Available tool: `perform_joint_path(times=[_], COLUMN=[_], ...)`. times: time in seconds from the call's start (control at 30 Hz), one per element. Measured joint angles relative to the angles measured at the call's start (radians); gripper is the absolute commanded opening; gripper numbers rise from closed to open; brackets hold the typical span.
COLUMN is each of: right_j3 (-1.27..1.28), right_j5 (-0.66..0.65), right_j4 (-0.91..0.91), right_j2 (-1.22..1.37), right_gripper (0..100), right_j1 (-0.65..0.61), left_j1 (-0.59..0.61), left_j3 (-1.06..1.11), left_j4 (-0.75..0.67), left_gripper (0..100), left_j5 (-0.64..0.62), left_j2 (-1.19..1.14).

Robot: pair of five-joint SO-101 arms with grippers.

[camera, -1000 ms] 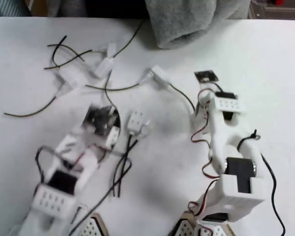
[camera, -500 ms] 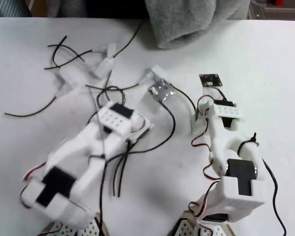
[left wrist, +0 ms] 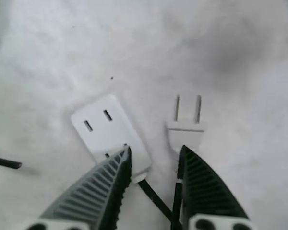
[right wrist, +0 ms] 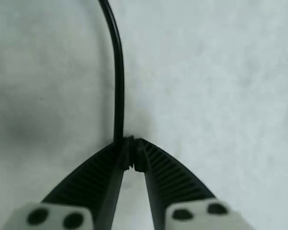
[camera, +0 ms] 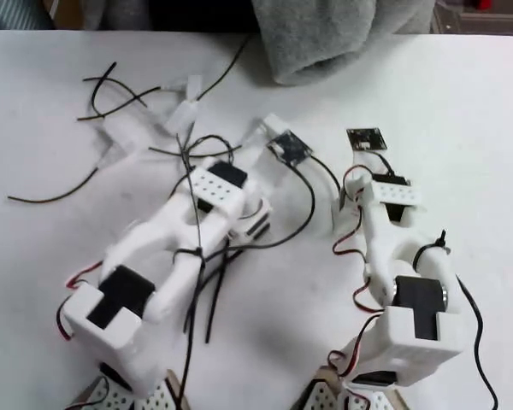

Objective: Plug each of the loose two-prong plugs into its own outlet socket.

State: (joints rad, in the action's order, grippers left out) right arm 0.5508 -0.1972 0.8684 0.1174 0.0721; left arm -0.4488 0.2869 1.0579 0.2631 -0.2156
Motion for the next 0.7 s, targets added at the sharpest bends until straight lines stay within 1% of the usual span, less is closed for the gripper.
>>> perform_joint_path(times=[0.2, 0.47, 0.57, 0.63, 0.7], right_j3=[0.000, 0.000, 0.000, 0.000, 0.000], right_j5=[0.000, 0.000, 0.000, 0.000, 0.000], right_j4=[0.000, 0.000, 0.000, 0.000, 0.000], right_j2=[0.000, 0.000, 0.000, 0.000, 0.000], right_gripper=[2.5, 2.5, 2.5, 2.5, 2.5], right_j1=[0.000, 0.000, 0.000, 0.000, 0.000], left_j1=[-0.084, -0.068, -0.025, -0.020, -0.021], left_j3=[-0.003, -0.003, 0.021, 0.023, 0.008], left_j4=[0.025, 0.021, -0.021, -0.054, -0.057], left_gripper=[18, 18, 19, 20, 21], left_j5=[0.000, 0.000, -0.002, -0.002, 0.000], left_j2=[-0.002, 0.000, 0.000, -0.014, -0.038])
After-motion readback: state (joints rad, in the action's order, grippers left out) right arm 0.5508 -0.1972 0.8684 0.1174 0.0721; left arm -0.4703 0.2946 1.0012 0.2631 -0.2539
